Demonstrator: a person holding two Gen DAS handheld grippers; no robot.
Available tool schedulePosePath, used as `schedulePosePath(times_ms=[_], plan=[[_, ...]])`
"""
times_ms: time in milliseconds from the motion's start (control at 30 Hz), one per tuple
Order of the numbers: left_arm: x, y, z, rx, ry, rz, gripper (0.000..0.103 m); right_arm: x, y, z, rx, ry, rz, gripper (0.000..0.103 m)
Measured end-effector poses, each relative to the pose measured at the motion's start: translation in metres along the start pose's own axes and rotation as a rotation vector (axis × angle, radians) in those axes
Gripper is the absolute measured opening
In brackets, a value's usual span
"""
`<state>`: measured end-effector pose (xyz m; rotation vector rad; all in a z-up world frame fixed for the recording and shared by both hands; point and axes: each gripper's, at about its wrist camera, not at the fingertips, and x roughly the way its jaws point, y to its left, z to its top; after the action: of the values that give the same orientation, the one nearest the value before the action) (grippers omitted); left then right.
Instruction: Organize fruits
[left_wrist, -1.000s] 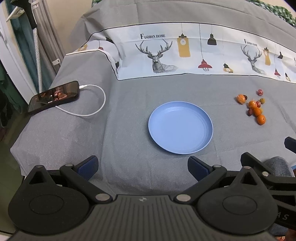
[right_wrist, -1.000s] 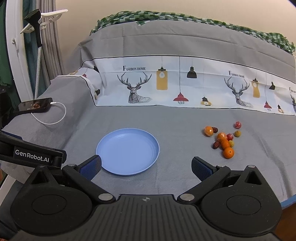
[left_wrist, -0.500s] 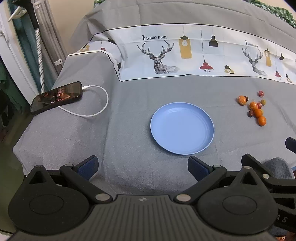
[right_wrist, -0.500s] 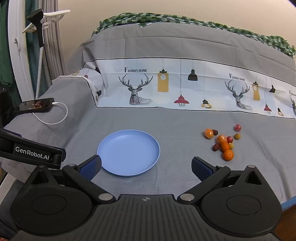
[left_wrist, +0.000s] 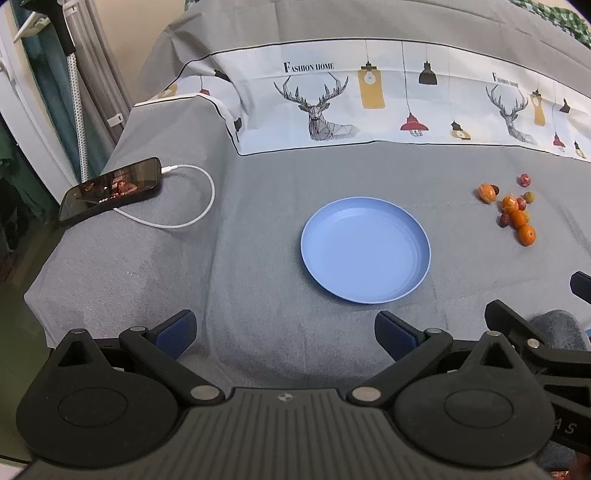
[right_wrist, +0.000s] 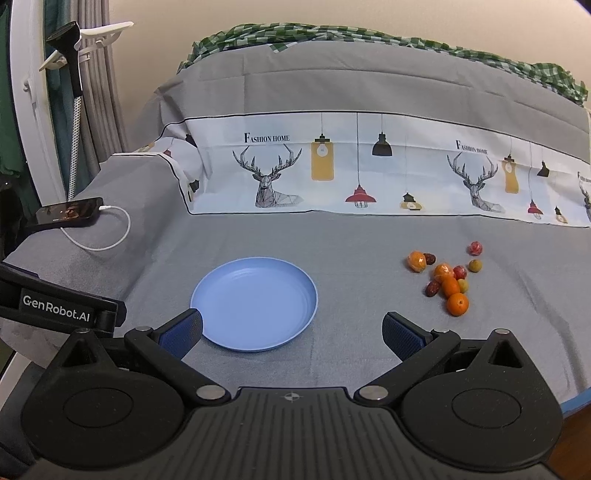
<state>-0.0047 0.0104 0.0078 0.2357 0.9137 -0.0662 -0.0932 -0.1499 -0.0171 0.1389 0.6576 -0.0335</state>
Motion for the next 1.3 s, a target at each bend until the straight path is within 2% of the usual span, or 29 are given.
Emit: schedulePosePath(times_ms=[400, 500, 633, 867, 1067, 1300], plan=[[0.005, -0.017, 0.019, 0.021, 0.015, 0.017, 0.103, 0.009, -0.015, 0.001, 0.049, -0.002, 0.019, 0.103], [0.006, -0.023, 0.026, 0.023, 0.020, 0.024, 0.103, 0.012, -0.022, 0.004, 0.063, -0.022, 0.004, 0.103], [0.011, -0.032, 0.031, 0.041, 0.034, 0.036, 0.103, 0.024, -0.040, 0.003, 0.114, -0.007, -0.020, 0.103], [0.030, -0.049, 0.042, 0.077, 0.071, 0.046, 0.103, 0.048, -0.071, -0.001, 0.180, 0.025, -0.080, 0.103], [0.050, -0.072, 0.058, 0.098, 0.094, 0.040, 0.103, 0.079, -0.107, -0.001, 0.233, 0.048, -0.170, 0.103], [0.080, -0.107, 0.082, 0.129, 0.111, 0.032, 0.103, 0.138, -0.166, -0.007, 0.272, 0.121, -0.290, 0.103]])
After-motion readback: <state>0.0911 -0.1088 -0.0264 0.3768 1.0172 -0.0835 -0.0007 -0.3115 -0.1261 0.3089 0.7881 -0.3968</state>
